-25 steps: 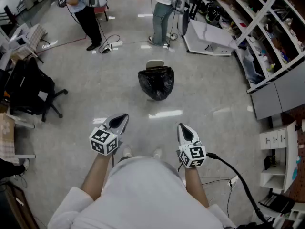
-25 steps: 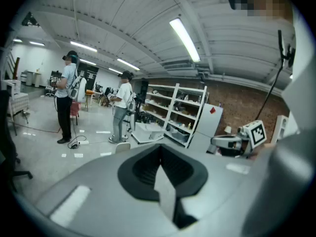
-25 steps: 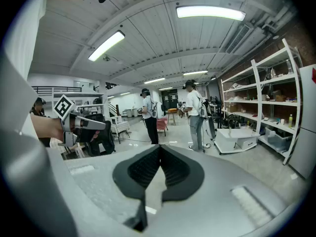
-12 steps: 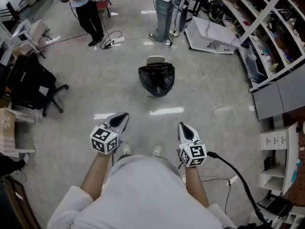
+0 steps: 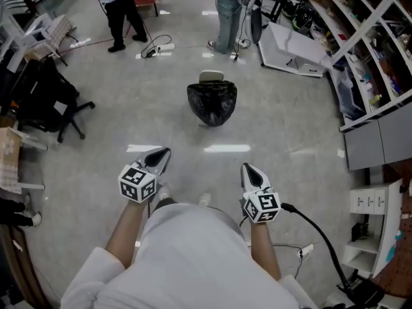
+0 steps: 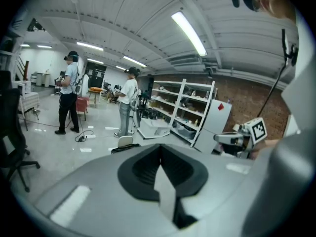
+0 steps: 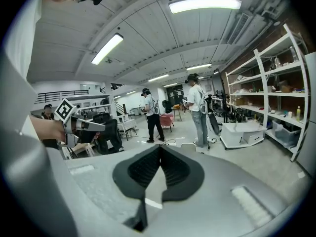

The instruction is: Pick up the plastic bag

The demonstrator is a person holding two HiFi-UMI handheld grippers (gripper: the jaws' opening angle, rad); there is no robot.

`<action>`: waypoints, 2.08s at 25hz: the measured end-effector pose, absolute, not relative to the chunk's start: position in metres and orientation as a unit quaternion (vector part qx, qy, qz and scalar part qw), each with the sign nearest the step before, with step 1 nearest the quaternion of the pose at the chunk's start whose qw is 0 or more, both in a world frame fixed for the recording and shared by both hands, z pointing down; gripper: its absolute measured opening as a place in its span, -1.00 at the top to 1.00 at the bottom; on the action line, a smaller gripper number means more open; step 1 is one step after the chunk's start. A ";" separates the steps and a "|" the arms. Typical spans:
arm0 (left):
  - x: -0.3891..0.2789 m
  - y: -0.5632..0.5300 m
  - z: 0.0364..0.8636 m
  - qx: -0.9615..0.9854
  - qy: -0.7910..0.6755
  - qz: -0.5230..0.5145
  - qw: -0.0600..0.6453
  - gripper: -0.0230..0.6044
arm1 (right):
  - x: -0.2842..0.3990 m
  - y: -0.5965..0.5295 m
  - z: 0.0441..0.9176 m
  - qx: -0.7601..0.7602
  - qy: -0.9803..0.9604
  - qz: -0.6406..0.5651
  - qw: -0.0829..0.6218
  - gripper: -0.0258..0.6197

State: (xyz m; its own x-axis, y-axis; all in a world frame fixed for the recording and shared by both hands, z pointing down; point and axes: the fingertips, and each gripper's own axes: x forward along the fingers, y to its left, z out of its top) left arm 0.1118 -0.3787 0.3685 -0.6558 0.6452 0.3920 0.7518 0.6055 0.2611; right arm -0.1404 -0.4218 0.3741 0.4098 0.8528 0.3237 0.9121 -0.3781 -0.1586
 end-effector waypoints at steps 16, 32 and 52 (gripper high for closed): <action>0.074 -0.365 0.381 -0.411 -0.876 -0.204 0.150 0.91 | -0.185 -0.400 0.389 -0.840 -0.506 -0.108 0.161 0.91; 0.090 -0.224 0.410 -0.380 -0.885 -0.206 0.175 0.91 | -0.188 -0.285 0.421 -0.810 -0.541 -0.131 0.184 0.91; 0.134 -0.030 0.479 -0.321 -0.896 -0.213 0.221 0.91 | -0.132 -0.081 0.471 -0.778 -0.551 -0.187 0.236 0.91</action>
